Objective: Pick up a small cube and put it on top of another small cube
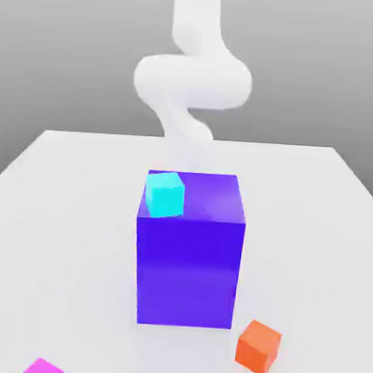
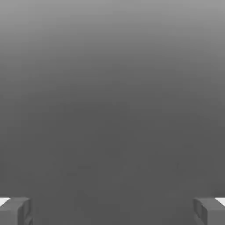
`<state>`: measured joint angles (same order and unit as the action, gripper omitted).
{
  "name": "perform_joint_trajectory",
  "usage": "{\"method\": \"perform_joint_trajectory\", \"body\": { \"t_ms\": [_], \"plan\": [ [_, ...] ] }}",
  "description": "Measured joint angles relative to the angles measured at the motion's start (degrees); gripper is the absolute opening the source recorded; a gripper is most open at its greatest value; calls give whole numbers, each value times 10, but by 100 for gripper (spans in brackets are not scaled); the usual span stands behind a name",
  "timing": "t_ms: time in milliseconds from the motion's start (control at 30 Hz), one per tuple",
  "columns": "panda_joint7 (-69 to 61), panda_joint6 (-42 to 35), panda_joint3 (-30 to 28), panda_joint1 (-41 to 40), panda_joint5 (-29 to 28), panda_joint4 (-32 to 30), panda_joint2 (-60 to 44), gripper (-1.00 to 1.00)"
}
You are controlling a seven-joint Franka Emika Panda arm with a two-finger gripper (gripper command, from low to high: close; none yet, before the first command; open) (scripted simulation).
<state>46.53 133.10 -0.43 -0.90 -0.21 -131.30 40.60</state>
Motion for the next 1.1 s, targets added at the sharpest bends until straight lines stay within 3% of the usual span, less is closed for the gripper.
{"method": "perform_joint_trajectory", "body": {
  "t_ms": [500,1100],
  "plan": [
    [31,79,-41,-46,2,29,-315,0],
    [22,196,-56,-118,65,70,-691,0]
  ]
}}
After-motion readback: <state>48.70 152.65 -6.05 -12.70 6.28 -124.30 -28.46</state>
